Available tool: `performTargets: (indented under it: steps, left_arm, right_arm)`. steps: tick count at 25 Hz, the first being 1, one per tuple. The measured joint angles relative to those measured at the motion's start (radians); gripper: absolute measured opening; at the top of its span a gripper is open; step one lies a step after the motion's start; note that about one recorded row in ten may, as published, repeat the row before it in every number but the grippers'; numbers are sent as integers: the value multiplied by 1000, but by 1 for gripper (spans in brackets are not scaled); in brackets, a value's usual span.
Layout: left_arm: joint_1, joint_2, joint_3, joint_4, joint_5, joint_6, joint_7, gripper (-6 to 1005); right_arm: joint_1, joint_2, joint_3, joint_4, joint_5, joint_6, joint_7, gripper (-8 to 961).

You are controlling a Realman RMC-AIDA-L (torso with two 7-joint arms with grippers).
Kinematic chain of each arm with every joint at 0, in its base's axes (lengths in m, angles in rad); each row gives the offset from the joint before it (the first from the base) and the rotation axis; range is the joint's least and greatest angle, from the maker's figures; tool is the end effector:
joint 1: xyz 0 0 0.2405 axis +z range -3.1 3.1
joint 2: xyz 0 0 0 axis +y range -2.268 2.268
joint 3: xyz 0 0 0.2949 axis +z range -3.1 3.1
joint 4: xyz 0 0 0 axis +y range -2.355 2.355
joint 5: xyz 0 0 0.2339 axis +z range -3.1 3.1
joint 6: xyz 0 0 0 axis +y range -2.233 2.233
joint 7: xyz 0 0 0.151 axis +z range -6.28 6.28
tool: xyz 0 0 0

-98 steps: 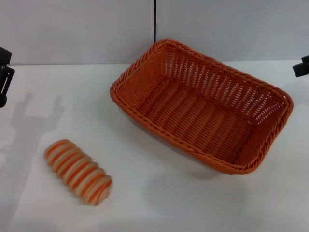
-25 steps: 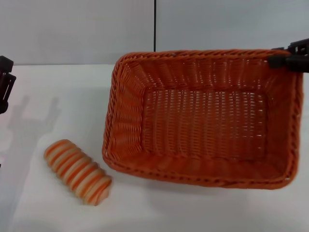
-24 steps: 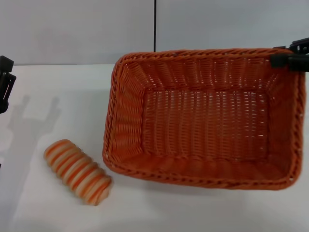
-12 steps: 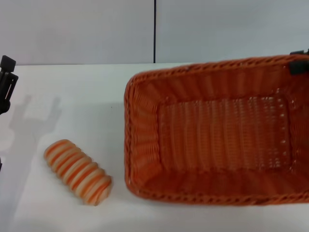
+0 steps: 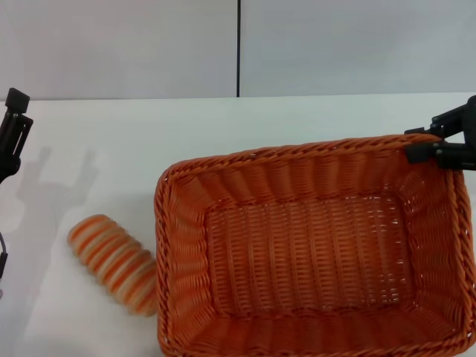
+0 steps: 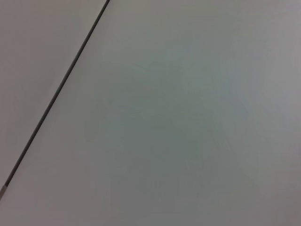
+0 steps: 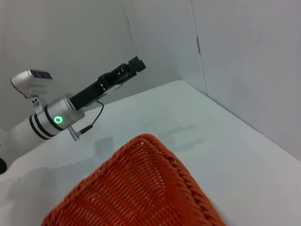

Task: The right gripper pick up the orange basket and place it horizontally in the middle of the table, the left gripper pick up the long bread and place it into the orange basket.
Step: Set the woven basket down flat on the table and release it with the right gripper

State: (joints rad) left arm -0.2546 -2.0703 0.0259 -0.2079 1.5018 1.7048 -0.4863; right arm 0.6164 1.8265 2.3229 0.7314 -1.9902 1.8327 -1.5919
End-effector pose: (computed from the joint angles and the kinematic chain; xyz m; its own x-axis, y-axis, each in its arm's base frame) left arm -0.3751 0.2509 -0.0352 0.3210 -0.2217 0.9208 0.8926 -0.2543 -0.3724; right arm 0.2817 0.3880 0.0819 0.9018 -0.2953 -0.3156 -0.3158 -0.9487 -0.0145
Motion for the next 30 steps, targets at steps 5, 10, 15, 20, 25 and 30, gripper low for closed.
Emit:
performTargets:
  steps: [5, 10, 15, 20, 25, 30]
  left_arm:
    - [0, -1, 2, -11, 1, -5, 0, 844]
    - [3, -1, 3, -21, 2, -6, 0, 843]
    - [4, -1, 3, -25, 2, -17, 0, 843]
    - [4, -1, 3, -33, 2, -19, 0, 843]
    - [7, -1, 3, -38, 1, -28, 0, 843]
    - [2, -1, 3, -38, 1, -32, 0, 844]
  right_arm:
    - [-5, 1, 0, -41, -9, -44, -65, 181]
    - [1, 1, -1, -83, -10, -79, -119, 181]
    - [19, 6, -9, -104, -11, -149, -182, 182]
    - [55, 12, -56, -161, -12, -195, -210, 183]
    - [68, 29, -87, -168, -12, -235, -221, 184]
    - [73, 31, -84, -164, -12, -243, -224, 185]
